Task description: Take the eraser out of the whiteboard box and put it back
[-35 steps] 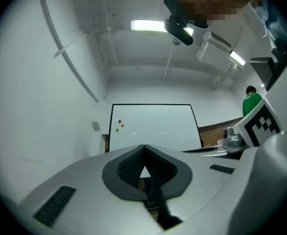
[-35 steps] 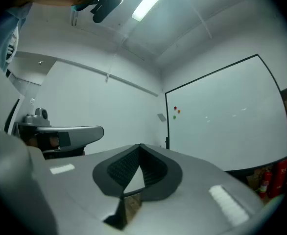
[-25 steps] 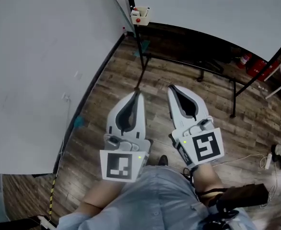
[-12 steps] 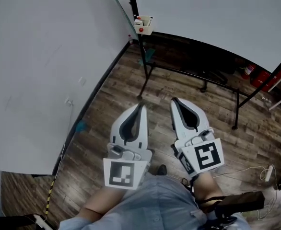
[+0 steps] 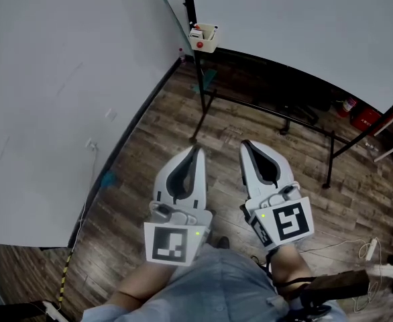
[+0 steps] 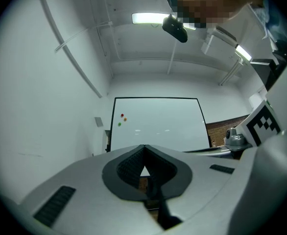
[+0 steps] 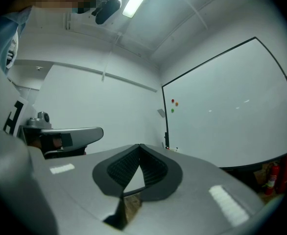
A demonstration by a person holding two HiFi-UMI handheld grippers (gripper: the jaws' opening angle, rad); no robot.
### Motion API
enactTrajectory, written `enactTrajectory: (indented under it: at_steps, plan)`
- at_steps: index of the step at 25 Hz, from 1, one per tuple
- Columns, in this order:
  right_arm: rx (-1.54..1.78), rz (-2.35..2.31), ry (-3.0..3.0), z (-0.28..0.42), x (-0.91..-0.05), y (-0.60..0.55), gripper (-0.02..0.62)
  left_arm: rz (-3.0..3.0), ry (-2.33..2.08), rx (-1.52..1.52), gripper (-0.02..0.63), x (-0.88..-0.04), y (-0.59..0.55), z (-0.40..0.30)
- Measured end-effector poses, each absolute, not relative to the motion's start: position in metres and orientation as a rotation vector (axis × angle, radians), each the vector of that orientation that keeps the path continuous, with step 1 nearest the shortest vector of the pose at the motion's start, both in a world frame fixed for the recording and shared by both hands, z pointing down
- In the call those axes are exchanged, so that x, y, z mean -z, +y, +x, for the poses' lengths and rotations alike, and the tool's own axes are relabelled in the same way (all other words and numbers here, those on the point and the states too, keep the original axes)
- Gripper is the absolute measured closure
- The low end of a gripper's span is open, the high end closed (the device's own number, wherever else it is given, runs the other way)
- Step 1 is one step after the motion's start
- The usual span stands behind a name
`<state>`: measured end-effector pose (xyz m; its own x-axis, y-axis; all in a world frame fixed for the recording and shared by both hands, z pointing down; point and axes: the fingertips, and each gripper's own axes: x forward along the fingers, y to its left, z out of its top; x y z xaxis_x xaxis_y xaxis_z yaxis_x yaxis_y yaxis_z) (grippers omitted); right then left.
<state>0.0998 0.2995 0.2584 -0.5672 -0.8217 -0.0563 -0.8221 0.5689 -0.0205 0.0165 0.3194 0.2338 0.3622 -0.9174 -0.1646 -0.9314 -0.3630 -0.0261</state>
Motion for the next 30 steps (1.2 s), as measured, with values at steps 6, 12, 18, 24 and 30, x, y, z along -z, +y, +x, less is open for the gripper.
enactTrajectory:
  at_steps: [6,12,18,24,30]
  plan:
    - [-0.024,-1.422,2.734,0.083,-0.261,0.255,0.594,-2.519,1.69,-0.207,0.601,-0.237,0.271,0.001]
    - [-0.033,-1.43,2.731,0.06,-0.257,0.203,0.594,-2.538,1.67,-0.209,0.601,-0.236,0.22,-0.018]
    - [-0.061,-1.454,2.717,0.033,-0.247,0.157,0.594,-2.552,1.644,-0.232,0.6,-0.229,0.174,-0.043]
    - [-0.087,-1.483,2.715,0.011,-0.244,0.126,0.594,-2.582,1.612,-0.253,0.601,-0.229,0.144,-0.062]
    - [-0.081,-1.514,2.713,0.006,-0.245,0.102,0.594,-2.61,1.599,-0.251,0.601,-0.233,0.119,-0.068]
